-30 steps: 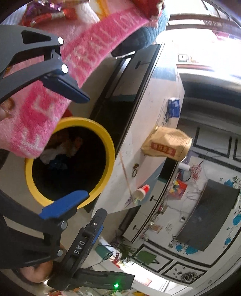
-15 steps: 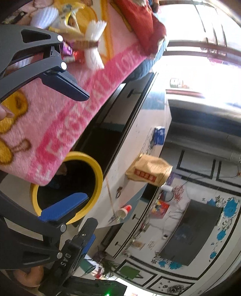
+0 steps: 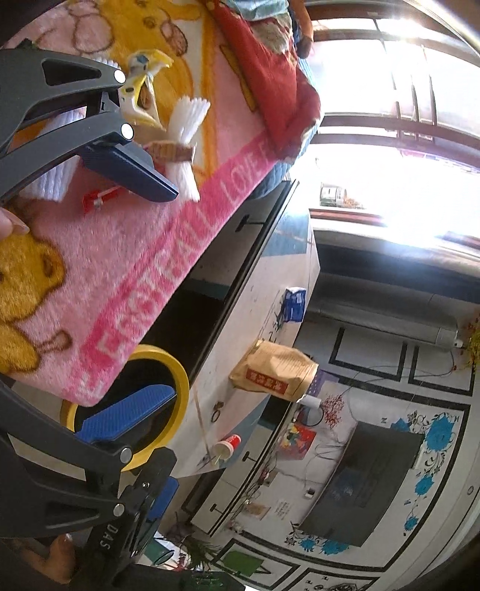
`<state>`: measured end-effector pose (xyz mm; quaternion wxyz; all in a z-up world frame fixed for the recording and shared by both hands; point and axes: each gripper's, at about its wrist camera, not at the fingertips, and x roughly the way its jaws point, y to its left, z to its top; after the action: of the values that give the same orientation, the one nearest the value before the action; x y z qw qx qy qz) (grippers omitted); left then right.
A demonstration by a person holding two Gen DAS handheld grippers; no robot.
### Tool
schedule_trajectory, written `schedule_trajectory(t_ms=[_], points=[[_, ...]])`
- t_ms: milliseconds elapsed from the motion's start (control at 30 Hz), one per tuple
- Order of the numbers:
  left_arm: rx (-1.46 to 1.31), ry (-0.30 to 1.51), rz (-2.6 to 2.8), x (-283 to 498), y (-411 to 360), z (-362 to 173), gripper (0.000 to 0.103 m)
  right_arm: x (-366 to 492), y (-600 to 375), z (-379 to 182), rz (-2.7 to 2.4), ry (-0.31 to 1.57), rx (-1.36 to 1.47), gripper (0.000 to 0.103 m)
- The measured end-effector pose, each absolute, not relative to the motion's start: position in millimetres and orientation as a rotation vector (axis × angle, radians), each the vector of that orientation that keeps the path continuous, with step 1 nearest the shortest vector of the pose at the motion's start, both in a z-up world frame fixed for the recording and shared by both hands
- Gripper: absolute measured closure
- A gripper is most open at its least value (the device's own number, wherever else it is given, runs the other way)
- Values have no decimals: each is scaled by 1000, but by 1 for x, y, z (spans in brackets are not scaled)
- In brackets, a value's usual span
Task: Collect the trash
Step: 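Move both open tools back to the blanket toward the chocolate bar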
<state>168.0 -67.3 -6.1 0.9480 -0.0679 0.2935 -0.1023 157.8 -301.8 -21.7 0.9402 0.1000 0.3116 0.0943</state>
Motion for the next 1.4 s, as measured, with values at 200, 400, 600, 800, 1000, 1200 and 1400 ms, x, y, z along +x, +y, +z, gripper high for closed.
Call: schedule_trajectory(t_ms=[200,400,600,800,1000,1200,1400], points=[[-151,591,-160,163,-47,-8,7,152,-283,-23,241,642,182,23],[-165,591,-113,158,-25,-12,7,145,-258,-26,303,653,159,23],[-191,594,-62,153,0,-15,7,138,-234,-31,368,674,136,23],[-221,595,-6,145,27,-18,7,128,-208,-37,438,702,101,23],[-253,603,46,140,53,-23,7,118,-186,-48,490,740,66,23],[-290,621,90,133,77,-32,7,109,-166,-60,528,778,28,23],[-320,655,119,132,95,-45,7,102,-149,-75,548,819,-10,23]])
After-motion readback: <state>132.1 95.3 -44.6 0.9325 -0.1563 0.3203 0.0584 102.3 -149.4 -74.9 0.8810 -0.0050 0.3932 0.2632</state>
